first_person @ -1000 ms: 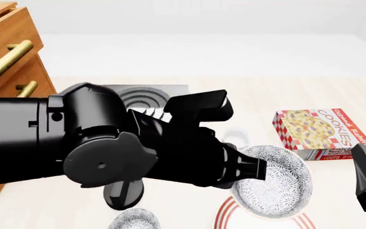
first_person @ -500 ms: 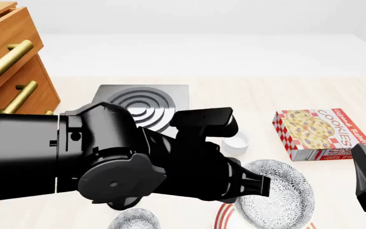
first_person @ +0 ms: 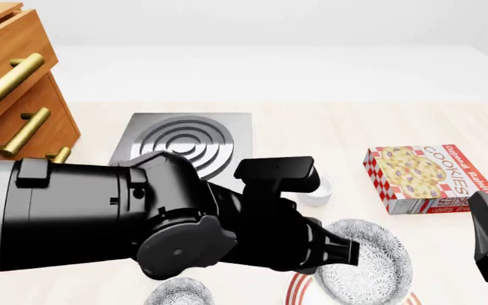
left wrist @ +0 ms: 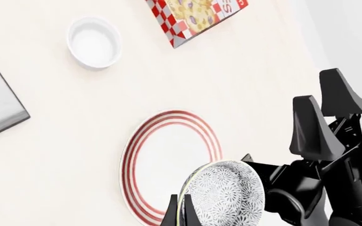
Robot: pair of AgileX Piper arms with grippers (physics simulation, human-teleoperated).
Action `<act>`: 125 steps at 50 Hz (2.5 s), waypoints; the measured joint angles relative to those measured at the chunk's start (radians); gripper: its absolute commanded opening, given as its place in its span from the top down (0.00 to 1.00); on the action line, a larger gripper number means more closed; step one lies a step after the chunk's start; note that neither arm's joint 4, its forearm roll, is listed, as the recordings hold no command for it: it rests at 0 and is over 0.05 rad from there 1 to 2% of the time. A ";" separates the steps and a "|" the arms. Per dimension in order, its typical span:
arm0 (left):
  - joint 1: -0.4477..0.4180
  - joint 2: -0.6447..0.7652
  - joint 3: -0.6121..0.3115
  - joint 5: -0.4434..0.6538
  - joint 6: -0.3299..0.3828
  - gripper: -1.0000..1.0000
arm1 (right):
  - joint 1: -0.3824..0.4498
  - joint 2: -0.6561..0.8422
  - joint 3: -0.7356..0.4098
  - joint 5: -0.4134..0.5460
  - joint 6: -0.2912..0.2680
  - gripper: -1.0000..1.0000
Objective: Pick the akita bowl on the wooden cabinet and place it on the plate.
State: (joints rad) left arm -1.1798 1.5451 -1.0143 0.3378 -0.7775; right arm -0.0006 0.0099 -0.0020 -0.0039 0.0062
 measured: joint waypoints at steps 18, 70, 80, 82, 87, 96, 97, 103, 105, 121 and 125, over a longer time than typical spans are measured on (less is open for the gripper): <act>-0.004 0.045 0.018 -0.052 -0.022 1.00 | 0.000 0.000 0.000 0.000 0.000 0.00; 0.018 0.175 0.016 -0.154 -0.049 1.00 | 0.000 0.000 0.000 0.000 0.000 0.00; 0.018 0.193 0.011 -0.160 -0.057 1.00 | 0.000 0.000 0.000 0.000 0.000 0.00; 0.018 0.196 0.010 -0.161 -0.059 1.00 | 0.000 0.000 0.000 0.000 0.000 0.00; 0.018 0.200 0.011 -0.163 -0.062 1.00 | 0.000 0.000 0.000 0.000 0.000 0.00; 0.018 0.212 0.015 -0.174 -0.068 1.00 | 0.000 0.000 0.000 0.000 0.000 0.00; 0.018 0.214 0.015 -0.175 -0.069 1.00 | 0.000 0.000 0.000 0.000 0.000 0.00; 0.014 0.226 0.021 -0.187 -0.074 1.00 | 0.000 0.000 0.000 0.000 0.000 0.00; 0.012 0.230 0.022 -0.191 -0.076 1.00 | 0.000 0.000 0.000 0.000 0.000 0.00; 0.000 0.266 0.036 -0.227 -0.091 1.00 | 0.000 0.000 0.000 0.000 0.000 0.00; -0.001 0.273 0.038 -0.234 -0.094 1.00 | 0.000 0.000 0.000 0.000 0.000 0.00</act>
State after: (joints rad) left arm -1.1808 1.8183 -0.9766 0.1034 -0.8711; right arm -0.0005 0.0099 -0.0020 -0.0039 0.0063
